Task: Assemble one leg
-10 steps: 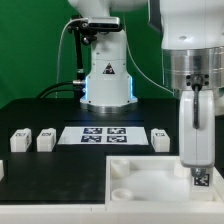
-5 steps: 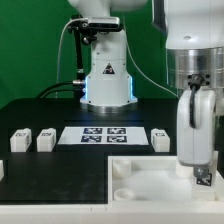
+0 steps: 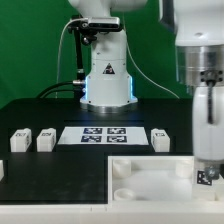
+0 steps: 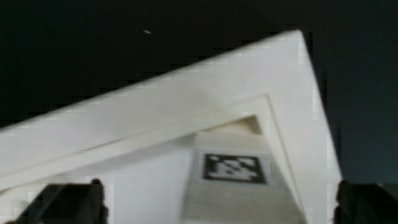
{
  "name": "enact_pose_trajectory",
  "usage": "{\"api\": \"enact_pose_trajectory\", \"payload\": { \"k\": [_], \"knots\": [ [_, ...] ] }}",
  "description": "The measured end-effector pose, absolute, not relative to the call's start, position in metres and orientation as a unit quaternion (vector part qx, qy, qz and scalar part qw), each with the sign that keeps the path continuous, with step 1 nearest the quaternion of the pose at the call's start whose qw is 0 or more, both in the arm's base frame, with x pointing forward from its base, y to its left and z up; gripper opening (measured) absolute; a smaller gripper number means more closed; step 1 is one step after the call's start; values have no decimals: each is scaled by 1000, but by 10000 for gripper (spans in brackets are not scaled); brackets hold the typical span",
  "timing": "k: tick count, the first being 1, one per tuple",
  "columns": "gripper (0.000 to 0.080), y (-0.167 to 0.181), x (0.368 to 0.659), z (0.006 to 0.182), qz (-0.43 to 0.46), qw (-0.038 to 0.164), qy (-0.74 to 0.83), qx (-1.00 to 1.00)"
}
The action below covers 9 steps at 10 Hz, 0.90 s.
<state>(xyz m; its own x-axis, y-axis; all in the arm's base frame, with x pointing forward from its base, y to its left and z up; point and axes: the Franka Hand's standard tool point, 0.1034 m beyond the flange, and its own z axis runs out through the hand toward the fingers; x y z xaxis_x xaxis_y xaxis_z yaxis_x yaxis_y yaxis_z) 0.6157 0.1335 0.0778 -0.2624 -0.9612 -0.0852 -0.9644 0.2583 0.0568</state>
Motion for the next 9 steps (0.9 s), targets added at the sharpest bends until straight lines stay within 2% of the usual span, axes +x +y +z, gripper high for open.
{"api": "enact_pose_trajectory", "payload": {
  "k": [1, 2, 3, 7, 9],
  "knots": [
    [649, 131, 608, 72, 55, -3, 756, -652],
    [649, 130, 607, 72, 62, -9, 732, -678],
    [649, 129, 609, 76, 67, -9, 706, -704],
    [649, 130, 609, 75, 69, -8, 687, -723],
    [649, 128, 607, 70, 66, -7, 579, -813]
  ]
}}
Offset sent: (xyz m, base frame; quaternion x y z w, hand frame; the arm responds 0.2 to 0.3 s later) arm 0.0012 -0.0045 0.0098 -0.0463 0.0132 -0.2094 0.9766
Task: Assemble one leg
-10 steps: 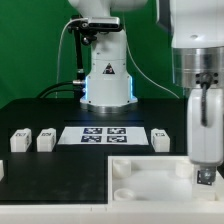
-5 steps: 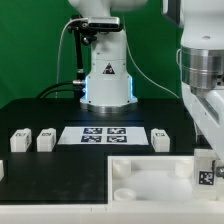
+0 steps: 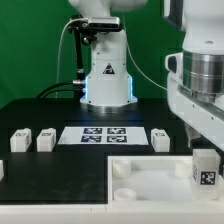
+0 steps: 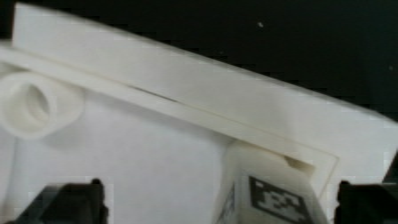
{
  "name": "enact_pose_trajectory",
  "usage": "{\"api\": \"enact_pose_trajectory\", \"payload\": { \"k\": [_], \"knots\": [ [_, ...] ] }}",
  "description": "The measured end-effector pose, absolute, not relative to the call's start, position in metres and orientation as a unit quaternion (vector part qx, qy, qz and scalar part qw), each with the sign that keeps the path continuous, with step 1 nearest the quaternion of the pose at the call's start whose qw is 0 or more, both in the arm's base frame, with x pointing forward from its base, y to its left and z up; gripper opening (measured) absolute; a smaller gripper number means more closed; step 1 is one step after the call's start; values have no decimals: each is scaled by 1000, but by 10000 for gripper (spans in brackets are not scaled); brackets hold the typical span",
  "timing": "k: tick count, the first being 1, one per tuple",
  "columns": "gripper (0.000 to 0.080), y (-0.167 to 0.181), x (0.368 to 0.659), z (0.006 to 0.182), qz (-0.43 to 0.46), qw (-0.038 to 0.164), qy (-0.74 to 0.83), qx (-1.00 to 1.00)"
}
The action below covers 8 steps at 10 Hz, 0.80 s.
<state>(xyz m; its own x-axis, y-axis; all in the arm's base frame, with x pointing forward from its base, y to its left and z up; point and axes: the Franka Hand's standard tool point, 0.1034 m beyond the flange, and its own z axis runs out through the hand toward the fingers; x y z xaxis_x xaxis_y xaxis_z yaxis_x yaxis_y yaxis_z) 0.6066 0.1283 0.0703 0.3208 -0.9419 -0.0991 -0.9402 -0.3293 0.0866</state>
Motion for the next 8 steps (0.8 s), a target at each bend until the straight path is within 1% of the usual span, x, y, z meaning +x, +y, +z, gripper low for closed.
{"api": "enact_pose_trajectory", "payload": {
  "k": [1, 2, 4, 6, 7, 8],
  "knots": [
    [649, 122, 612, 68, -45, -8, -520, 853],
    [649, 118, 617, 68, -25, -17, -465, 885],
    [649, 113, 627, 76, -2, -29, -347, 937],
    [649, 111, 631, 78, 15, -32, -245, 969],
    [649, 113, 630, 78, 16, -31, -220, 975],
    [649, 113, 629, 76, 17, -25, -157, 987]
  ]
}}
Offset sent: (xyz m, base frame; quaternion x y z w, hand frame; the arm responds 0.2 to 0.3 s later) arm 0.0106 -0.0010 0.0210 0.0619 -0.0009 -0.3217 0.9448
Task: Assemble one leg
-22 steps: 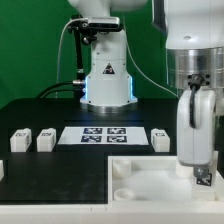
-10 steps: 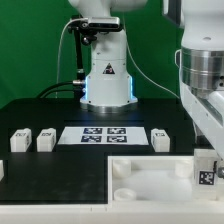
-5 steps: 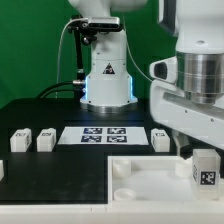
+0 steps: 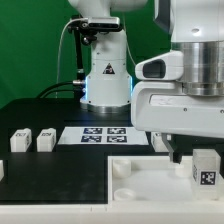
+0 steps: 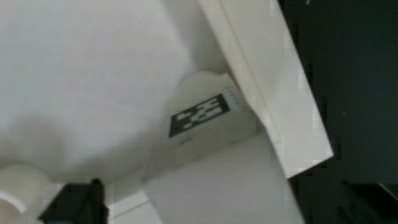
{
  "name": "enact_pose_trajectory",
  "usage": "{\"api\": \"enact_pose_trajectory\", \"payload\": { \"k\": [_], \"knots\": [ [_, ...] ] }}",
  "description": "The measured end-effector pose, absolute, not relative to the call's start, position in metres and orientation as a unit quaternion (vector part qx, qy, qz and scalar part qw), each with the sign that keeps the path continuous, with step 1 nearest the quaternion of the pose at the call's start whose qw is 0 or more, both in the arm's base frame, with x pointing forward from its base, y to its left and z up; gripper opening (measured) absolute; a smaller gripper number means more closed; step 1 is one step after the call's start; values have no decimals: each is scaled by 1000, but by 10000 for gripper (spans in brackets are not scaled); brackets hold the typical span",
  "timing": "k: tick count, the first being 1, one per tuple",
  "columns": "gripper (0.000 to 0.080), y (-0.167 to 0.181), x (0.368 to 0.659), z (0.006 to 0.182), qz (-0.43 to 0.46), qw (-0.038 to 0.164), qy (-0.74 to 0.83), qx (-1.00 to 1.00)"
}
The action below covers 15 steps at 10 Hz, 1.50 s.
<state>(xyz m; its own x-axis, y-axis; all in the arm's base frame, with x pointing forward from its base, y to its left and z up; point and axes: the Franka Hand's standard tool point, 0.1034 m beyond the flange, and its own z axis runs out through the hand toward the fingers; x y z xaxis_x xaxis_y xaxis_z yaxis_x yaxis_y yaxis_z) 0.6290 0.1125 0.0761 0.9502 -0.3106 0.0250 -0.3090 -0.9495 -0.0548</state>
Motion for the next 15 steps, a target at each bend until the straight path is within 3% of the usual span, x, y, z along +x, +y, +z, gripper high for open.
{"api": "enact_pose_trajectory", "payload": {
  "k": [4, 6, 7, 8, 13, 15],
  "knots": [
    [649, 114, 624, 68, -10, 16, 138, -990],
    [345, 114, 623, 67, -10, 17, 162, -987],
    [345, 114, 623, 67, -9, 18, 205, -979],
    [288, 114, 623, 67, -8, 18, 235, -972],
    [289, 116, 625, 67, 2, 24, 542, -840],
    [291, 118, 626, 66, -5, 40, 698, -715]
  ]
}}
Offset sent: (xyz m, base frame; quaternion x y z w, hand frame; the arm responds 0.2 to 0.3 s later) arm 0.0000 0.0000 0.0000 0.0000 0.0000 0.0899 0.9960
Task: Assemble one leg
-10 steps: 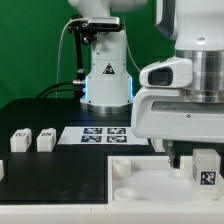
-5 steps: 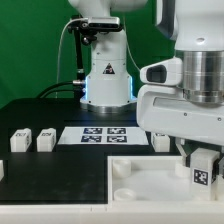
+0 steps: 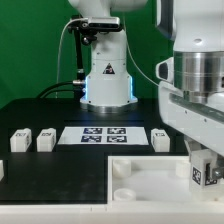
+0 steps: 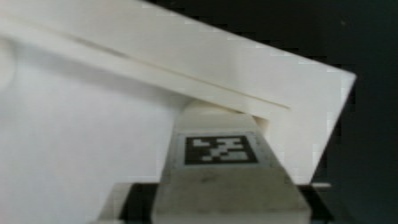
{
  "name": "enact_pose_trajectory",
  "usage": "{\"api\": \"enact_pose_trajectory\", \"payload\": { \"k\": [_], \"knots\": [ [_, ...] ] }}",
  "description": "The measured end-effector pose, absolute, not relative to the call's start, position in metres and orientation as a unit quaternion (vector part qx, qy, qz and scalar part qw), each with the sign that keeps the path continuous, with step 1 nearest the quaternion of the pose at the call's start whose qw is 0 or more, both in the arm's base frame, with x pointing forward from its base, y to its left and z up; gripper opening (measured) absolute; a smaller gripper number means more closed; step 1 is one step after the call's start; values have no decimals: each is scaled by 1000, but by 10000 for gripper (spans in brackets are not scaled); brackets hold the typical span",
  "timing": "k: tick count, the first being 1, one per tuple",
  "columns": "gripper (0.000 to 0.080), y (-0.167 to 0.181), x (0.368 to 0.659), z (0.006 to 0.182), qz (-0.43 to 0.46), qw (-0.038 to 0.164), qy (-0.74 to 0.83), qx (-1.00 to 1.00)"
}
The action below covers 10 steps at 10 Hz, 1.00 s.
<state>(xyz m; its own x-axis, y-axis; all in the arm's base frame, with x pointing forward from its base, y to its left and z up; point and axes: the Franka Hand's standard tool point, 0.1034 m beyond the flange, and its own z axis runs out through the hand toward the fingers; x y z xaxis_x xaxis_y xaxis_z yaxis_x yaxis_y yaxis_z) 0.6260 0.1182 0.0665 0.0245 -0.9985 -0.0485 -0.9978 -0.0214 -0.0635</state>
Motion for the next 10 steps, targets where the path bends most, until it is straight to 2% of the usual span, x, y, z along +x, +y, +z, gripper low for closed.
{"api": "enact_pose_trajectory", "payload": {
  "k": [1, 3, 7, 8, 9, 10],
  "knots": [
    [291, 118, 625, 66, -19, 49, 747, -663],
    [291, 117, 625, 67, -17, 41, 812, -582],
    [291, 115, 624, 67, -21, 39, 815, -578],
    [417, 115, 624, 67, -21, 39, 811, -583],
    [417, 115, 624, 67, -21, 39, 811, -584],
    [559, 117, 624, 68, -24, 43, 809, -586]
  ]
}}
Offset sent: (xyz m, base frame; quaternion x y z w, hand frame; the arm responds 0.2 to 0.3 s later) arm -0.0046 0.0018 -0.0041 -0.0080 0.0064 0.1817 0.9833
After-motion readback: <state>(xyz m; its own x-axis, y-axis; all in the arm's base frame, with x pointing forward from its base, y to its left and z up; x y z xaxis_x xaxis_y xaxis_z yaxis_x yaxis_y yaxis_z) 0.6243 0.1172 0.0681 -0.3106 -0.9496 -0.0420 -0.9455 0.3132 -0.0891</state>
